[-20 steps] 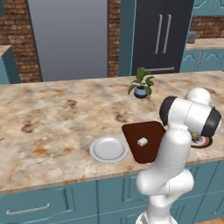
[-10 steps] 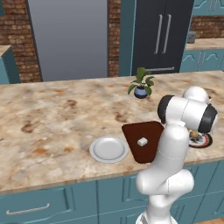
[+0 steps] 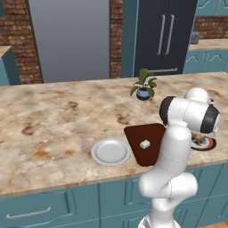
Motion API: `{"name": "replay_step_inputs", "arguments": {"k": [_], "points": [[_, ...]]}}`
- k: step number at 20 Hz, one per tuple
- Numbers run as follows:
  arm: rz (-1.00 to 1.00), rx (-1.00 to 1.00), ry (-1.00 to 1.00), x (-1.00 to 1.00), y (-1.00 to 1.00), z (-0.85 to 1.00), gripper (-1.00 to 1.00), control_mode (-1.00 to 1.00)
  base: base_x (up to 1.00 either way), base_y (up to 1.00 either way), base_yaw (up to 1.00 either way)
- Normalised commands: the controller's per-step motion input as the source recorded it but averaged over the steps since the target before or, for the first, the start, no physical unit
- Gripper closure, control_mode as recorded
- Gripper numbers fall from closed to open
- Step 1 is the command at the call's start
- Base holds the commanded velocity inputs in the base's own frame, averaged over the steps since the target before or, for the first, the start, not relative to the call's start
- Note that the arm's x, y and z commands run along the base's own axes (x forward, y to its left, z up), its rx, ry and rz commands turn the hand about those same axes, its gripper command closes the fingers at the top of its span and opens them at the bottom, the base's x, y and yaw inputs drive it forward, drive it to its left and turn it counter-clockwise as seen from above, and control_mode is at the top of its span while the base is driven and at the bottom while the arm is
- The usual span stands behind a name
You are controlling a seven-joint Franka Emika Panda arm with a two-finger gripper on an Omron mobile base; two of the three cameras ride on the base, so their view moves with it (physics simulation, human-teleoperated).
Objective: Move the dessert items from the plates to the tray.
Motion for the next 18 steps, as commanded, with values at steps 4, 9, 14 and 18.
{"name": "replay_step_inputs", "arguments": {"k": [4,9,14,18], "points": [[-0.02,0.03,-0.02,0.0,0.03,0.79,1.0,-1.0,0.0,0.0,0.0],[-0.01,0.04,-0.06,-0.14,0.68,0.75,1.0,-1.0,0.0,0.0,0.0],[0.0,-0.07,-0.1,-0.39,1.0,0.01,1.0,-1.0,0.0,0.0,0.0],[0.0,-0.12,-0.13,-0.36,1.0,0.0,1.0,-1.0,0.0,0.0,0.0]]}}
